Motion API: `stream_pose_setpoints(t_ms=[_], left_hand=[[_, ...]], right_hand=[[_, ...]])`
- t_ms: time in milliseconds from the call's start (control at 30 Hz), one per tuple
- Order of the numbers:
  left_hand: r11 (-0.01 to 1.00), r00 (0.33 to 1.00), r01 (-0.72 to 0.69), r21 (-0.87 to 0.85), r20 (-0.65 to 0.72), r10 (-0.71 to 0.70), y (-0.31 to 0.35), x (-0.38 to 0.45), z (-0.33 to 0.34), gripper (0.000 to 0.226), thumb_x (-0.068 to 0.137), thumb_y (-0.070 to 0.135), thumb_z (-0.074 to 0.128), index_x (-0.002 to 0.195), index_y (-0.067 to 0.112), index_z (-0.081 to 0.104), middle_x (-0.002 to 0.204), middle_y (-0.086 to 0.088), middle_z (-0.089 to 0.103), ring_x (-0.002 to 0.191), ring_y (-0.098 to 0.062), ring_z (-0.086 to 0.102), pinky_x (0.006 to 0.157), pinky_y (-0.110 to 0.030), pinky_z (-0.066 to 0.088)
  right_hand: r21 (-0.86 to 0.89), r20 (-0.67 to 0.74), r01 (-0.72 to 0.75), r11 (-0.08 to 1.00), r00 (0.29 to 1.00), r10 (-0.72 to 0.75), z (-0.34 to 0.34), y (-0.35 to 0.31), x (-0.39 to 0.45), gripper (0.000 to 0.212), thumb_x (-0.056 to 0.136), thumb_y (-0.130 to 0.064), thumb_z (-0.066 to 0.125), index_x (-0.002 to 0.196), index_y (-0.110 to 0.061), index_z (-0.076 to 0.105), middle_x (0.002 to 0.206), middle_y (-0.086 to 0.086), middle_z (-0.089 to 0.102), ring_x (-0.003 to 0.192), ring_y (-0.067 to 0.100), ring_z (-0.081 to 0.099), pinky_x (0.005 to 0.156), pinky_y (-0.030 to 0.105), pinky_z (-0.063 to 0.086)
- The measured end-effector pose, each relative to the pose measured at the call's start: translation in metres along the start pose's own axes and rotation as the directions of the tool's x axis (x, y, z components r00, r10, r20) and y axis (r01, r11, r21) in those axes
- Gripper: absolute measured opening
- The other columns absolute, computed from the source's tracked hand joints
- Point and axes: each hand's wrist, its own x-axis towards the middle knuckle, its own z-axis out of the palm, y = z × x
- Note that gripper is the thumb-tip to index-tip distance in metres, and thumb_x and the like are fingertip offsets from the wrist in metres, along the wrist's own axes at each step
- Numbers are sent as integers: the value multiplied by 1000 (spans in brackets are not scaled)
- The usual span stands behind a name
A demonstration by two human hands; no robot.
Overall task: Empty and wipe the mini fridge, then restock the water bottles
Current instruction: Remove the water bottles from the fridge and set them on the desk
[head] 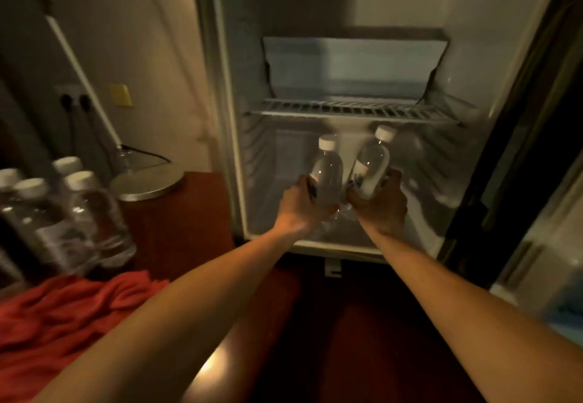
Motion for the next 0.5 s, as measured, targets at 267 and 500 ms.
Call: stream_pose_setpoints(t_ms=[267,500], left_hand=[[999,994,-29,44,-101,34,-33,-84,-117,48,59,35,91,87,24,54,82,10,65,76,-4,63,70,-32,56],[991,968,64,118,-248,-33,-75,-114,-203,52,52,39,86,91,22,56,78,9,65,71,-8,63,67,-38,55]], right_hand=[[113,212,232,966,944,-252,9,-68,-105,78,66,-45,86,127,-17,47,93,-11,55,81,10,54,70,22,42],[217,315,200,955,912,-263,71,-104,-162,63,66,-34,88,112,-30,44,93,-12,63,90,12,66,77,26,50]])
